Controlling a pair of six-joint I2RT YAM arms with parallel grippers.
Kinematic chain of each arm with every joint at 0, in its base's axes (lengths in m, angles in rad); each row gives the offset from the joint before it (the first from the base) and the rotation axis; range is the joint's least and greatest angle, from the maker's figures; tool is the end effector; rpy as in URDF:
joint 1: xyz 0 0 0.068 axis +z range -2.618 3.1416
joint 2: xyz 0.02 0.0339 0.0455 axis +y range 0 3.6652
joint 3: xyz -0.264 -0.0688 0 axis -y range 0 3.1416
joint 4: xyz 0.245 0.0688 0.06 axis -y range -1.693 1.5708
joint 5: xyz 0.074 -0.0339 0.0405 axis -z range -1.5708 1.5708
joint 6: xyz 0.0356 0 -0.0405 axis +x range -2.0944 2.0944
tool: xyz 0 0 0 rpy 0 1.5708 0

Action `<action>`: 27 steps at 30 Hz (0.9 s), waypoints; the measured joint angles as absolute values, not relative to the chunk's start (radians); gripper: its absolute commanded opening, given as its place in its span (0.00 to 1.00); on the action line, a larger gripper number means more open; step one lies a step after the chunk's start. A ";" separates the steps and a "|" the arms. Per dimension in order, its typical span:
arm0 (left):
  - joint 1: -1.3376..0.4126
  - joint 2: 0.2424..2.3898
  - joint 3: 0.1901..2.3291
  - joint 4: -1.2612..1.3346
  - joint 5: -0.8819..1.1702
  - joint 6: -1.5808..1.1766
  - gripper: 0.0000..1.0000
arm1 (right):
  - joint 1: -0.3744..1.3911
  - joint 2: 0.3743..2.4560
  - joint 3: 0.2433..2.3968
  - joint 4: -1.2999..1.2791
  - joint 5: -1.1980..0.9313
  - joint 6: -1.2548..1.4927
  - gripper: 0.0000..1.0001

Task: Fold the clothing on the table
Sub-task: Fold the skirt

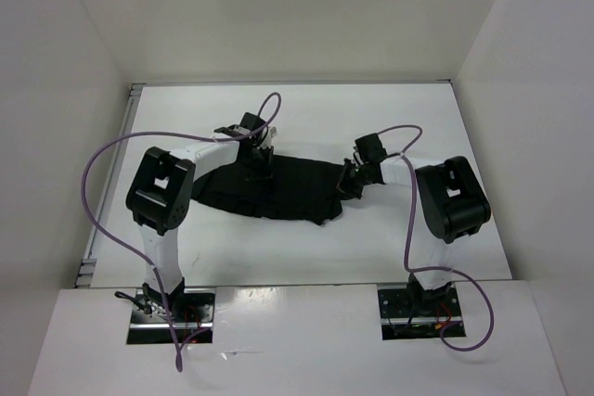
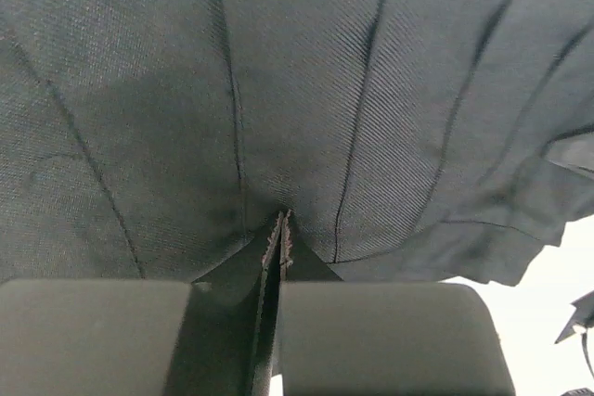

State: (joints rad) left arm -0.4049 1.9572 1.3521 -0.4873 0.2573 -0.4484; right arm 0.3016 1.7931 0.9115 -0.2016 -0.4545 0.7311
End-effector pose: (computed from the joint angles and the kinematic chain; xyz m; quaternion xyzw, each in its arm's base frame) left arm 0.3687 -0.1679 0.1718 0.0094 0.9639 -0.2107 0.1623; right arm 0.3104 0.1129 0.1264 0.1483 0.9353 0.3062 0.0966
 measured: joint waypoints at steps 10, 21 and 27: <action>-0.495 1.973 1.314 -0.445 0.294 -0.452 0.02 | 0.302 1.643 0.982 -0.355 -0.422 0.704 0.00; -0.584 2.109 1.451 -0.423 0.477 -0.475 0.02 | 0.309 1.479 1.084 -0.364 -0.584 0.720 0.00; -0.556 2.101 1.466 -0.462 0.474 -0.473 0.08 | 0.309 1.480 1.084 -0.376 -0.604 0.709 0.00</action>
